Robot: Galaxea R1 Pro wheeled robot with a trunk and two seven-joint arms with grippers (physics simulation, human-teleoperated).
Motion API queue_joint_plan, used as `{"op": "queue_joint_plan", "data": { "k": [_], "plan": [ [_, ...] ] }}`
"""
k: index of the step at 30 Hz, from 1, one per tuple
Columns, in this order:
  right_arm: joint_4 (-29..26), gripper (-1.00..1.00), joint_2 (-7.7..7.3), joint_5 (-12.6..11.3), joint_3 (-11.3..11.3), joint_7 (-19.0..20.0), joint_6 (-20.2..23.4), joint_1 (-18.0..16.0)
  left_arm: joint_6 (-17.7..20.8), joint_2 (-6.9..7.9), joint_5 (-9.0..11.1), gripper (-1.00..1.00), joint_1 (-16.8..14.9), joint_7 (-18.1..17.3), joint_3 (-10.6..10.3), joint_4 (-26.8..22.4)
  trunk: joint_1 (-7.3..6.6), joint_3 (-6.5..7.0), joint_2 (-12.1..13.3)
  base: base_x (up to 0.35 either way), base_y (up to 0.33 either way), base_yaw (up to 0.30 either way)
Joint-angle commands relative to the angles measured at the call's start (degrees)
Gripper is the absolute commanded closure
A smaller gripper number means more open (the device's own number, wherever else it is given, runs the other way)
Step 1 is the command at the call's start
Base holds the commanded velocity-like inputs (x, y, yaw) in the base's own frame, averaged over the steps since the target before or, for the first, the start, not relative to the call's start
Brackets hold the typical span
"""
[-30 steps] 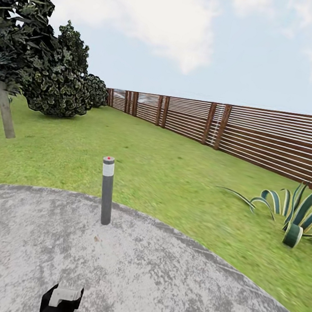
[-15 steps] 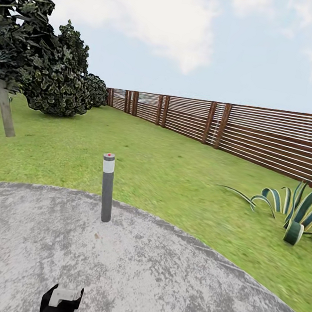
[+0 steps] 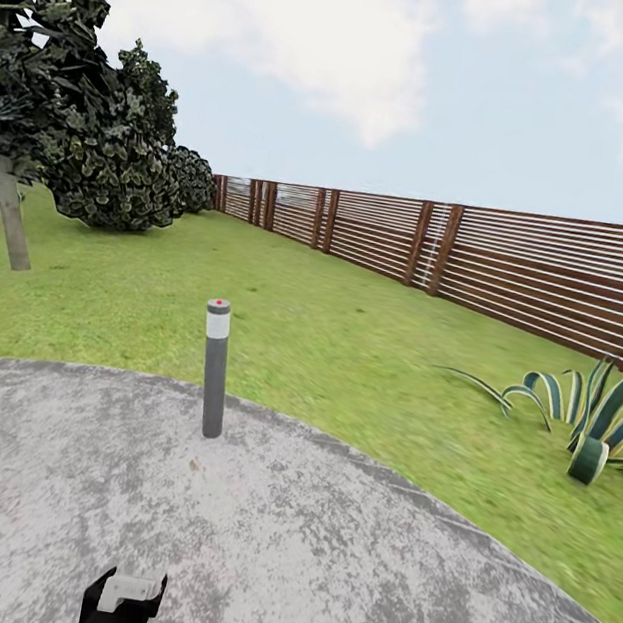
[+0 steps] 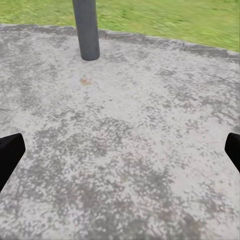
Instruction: In the garden, pick up the pesticide atomizer on the floor and spray pesticide onto both trees until each tree trunk is fully covered.
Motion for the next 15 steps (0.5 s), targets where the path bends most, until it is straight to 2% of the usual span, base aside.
{"op": "queue_joint_plan", "data": {
  "k": [1,15],
  "plan": [
    [0.0,-1.0,0.01,0.0,0.0,0.0,0.01,0.0,0.0,0.0,0.0,-1.0,0.0,0.0,0.0,0.0,0.23,-0.19,-0.42,0.0,0.0,0.0],
    [0.0,-1.0,-0.03,0.0,0.0,0.0,0.06,0.0,0.0,0.0,0.0,-1.0,0.0,0.0,0.0,0.0,3.3,-2.7,-6.03,0.0,0.0,0.0]
  ]
}}
